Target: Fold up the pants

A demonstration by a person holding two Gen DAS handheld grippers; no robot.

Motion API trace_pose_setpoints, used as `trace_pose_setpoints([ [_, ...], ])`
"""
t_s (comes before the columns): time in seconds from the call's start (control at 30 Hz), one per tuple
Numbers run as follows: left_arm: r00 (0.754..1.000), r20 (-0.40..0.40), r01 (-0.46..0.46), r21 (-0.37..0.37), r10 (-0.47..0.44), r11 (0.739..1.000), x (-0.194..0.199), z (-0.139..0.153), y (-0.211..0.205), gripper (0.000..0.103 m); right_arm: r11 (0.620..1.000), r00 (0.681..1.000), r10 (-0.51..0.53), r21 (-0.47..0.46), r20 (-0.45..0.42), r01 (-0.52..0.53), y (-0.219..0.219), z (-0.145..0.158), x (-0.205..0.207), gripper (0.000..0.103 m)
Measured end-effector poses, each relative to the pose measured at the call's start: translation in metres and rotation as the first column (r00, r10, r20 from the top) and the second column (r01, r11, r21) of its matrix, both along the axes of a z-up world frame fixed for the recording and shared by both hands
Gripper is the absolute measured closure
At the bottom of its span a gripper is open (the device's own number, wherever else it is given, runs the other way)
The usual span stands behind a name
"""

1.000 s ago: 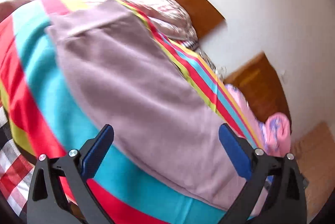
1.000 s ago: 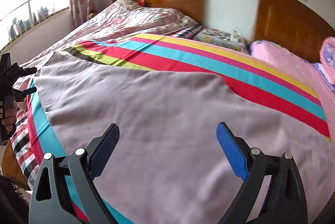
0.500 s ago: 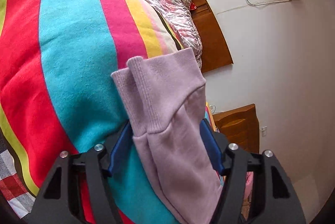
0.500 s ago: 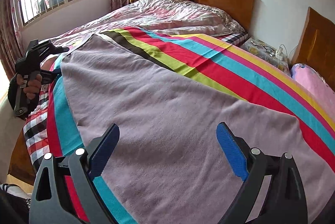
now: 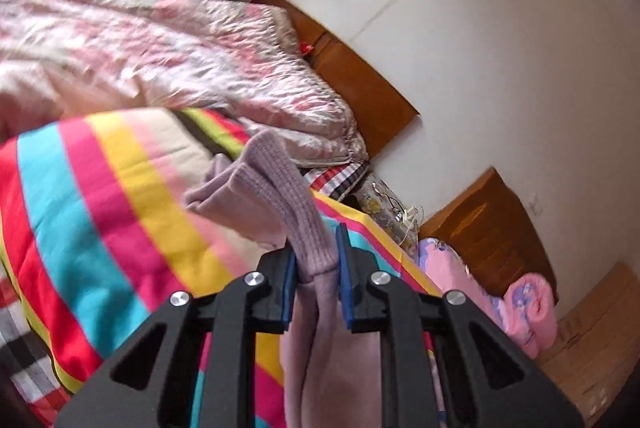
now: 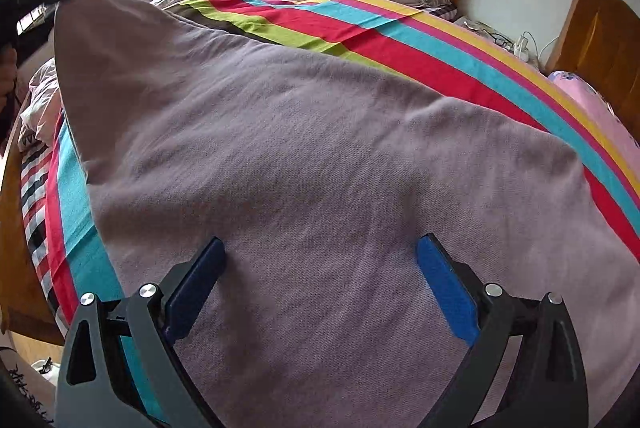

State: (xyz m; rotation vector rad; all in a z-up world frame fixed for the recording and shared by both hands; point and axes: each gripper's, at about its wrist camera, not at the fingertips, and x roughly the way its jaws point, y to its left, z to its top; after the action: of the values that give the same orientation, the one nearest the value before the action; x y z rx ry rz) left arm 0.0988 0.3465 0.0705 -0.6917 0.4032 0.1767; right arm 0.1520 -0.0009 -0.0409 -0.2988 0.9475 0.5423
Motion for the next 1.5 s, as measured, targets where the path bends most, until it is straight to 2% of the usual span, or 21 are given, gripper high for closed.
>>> trace_pose_setpoints([
  [0.07,0.994,0.008,0.106,0.152,-0.109,0.983,0.025,0.035,-0.059,0.084,0.994,0.996,-0.067,0.093,0.059,0.061,-0.024,0.02,-0.003,0.009],
  [0.1,0.985,0.003,0.168,0.239,-0.174,0.956,0.032,0.047,-0.097,0.084,0.983,0.989,-0.116,0.154,0.088,0.102,-0.042,0.033,-0.003,0.009],
  [0.17,0.946,-0.027,0.307,0.386,-0.322,0.87,0.042,0.055,-0.176,0.082,0.95,0.958,-0.241,0.24,0.153,0.2,-0.084,0.06,-0.007,0.009],
  [0.23,0.871,-0.091,0.466,0.465,-0.483,0.753,0.044,0.038,-0.254,0.079,0.906,0.912,-0.365,0.296,0.185,0.303,-0.129,0.08,-0.012,0.009],
  [0.3,0.747,-0.216,0.643,0.474,-0.628,0.602,0.043,0.001,-0.325,0.074,0.847,0.849,-0.488,0.344,0.203,0.405,-0.178,0.095,-0.022,0.009],
  [0.37,0.621,-0.352,0.769,0.446,-0.701,0.458,0.043,-0.047,-0.38,0.07,0.79,0.794,-0.578,0.37,0.187,0.488,-0.22,0.101,-0.033,0.009],
  [0.43,0.539,-0.43,0.834,0.391,-0.724,0.389,0.046,-0.084,-0.403,0.066,0.751,0.768,-0.624,0.382,0.146,0.538,-0.249,0.098,-0.042,0.009],
  [0.5,0.512,-0.418,0.849,0.38,-0.75,0.367,0.044,-0.089,-0.403,0.059,0.731,0.766,-0.637,0.39,0.093,0.56,-0.264,0.089,-0.051,0.009],
  [0.57,0.539,-0.348,0.822,0.416,-0.767,0.389,0.038,-0.073,-0.389,0.035,0.733,0.789,-0.613,0.396,0.033,0.553,-0.265,0.075,-0.056,0.009],
  [0.6,0.585,-0.306,0.786,0.44,-0.751,0.434,0.037,-0.064,-0.374,0.022,0.738,0.804,-0.594,0.398,0.001,0.545,-0.262,0.067,-0.057,0.009],
  [0.67,0.679,-0.255,0.716,0.439,-0.688,0.543,0.043,-0.049,-0.338,0.018,0.752,0.843,-0.533,0.413,-0.077,0.513,-0.246,0.051,-0.057,0.012],
  [0.77,0.808,-0.218,0.588,0.347,-0.547,0.731,0.05,-0.043,-0.275,0.018,0.781,0.901,-0.403,0.453,-0.162,0.431,-0.216,0.034,-0.055,0.021],
  [0.8,0.84,-0.221,0.542,0.318,-0.495,0.778,0.048,-0.046,-0.256,0.018,0.794,0.917,-0.359,0.458,-0.177,0.399,-0.204,0.031,-0.053,0.024],
  [0.87,0.882,-0.251,0.463,0.295,-0.4,0.836,0.035,-0.057,-0.232,0.018,0.823,0.925,-0.302,0.426,-0.231,0.376,-0.185,0.022,-0.047,0.025],
  [0.97,0.906,-0.299,0.386,0.303,-0.298,0.871,0.02,-0.071,-0.203,0.018,0.844,0.922,-0.286,0.387,-0.262,0.372,-0.171,0.018,-0.047,0.027],
  [1.03,0.911,-0.313,0.361,0.289,-0.269,0.887,0.009,-0.077,-0.187,0.017,0.84,0.928,-0.234,0.42,-0.29,0.343,-0.164,0.02,-0.046,0.035],
  [1.13,0.914,-0.316,0.342,0.267,-0.254,0.901,0.0,-0.08,-0.173,0.017,0.86,0.926,-0.198,0.395,-0.322,0.322,-0.147,0.017,-0.041,0.036],
  [1.27,0.919,-0.285,0.344,0.25,-0.271,0.905,-0.009,-0.081,-0.163,0.017,0.804,0.899,-0.215,0.453,-0.382,0.385,-0.148,0.011,-0.027,0.042],
  [1.33,0.919,-0.269,0.356,0.257,-0.288,0.898,-0.012,-0.079,-0.164,0.017,0.765,0.873,-0.259,0.465,-0.413,0.446,-0.156,0.004,-0.022,0.067],
  [1.4,0.915,-0.265,0.373,0.267,-0.305,0.888,-0.017,-0.08,-0.164,0.017,0.76,0.876,-0.269,0.47,-0.401,0.449,-0.153,0.005,-0.02,0.084],
  [1.5,0.893,-0.279,0.426,0.276,-0.353,0.861,-0.024,-0.081,-0.168,0.016,0.777,0.913,-0.27,0.49,-0.306,0.394,-0.143,0.029,-0.025,0.088],
])
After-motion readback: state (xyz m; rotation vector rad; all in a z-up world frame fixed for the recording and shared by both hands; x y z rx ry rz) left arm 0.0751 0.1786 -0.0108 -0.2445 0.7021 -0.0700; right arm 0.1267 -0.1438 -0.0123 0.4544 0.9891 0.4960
